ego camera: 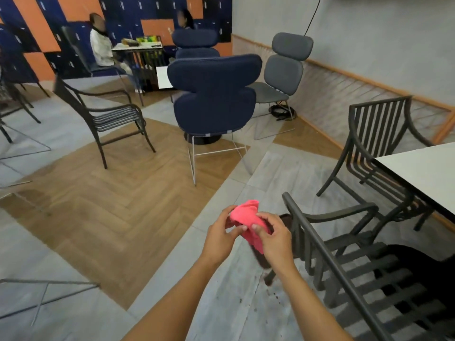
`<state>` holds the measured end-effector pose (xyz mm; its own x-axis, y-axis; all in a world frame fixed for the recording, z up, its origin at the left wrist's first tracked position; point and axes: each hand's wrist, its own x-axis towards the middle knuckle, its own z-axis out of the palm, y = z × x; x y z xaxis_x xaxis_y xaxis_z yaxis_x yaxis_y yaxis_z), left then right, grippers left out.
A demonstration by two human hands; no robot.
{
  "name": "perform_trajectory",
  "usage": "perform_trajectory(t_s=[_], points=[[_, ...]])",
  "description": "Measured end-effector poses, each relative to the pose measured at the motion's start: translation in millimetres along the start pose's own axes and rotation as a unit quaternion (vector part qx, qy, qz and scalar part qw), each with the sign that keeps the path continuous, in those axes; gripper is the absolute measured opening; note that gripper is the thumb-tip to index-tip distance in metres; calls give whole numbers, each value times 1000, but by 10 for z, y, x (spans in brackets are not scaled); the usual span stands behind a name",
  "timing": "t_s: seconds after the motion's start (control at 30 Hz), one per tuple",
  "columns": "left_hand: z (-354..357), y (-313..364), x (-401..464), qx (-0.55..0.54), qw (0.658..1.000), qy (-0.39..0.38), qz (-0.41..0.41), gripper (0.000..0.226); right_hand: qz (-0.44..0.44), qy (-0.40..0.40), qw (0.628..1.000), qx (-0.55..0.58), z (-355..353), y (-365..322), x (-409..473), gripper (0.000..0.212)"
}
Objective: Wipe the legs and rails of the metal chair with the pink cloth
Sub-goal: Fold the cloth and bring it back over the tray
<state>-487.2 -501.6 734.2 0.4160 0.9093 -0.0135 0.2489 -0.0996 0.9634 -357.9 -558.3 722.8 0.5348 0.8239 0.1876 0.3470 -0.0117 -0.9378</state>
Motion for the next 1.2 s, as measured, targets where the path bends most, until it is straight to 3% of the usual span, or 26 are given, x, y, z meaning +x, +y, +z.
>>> perform_trajectory(t_s=[0.37, 0.67, 0.9, 1.1, 1.2], points=[[-425, -62, 2033, 39, 998, -43, 26, 38, -13, 85, 996, -28, 713, -9, 1584, 22], [-487, -162, 3553, 65, 979, -189, 33, 35, 92, 291, 947, -96, 1173, 273, 2600, 20], [81, -351, 4357, 85, 940, -325, 65, 41, 126, 379, 906, -141, 1162, 734, 3135, 18], [841, -817, 4969, 64, 923, -373, 71, 9, 158, 408, 882, -176, 936, 1570, 3490, 18], [1227, -1157, 5225, 59, 910, -407, 54, 20, 166, 407, 878, -191, 884, 2053, 3623, 19]])
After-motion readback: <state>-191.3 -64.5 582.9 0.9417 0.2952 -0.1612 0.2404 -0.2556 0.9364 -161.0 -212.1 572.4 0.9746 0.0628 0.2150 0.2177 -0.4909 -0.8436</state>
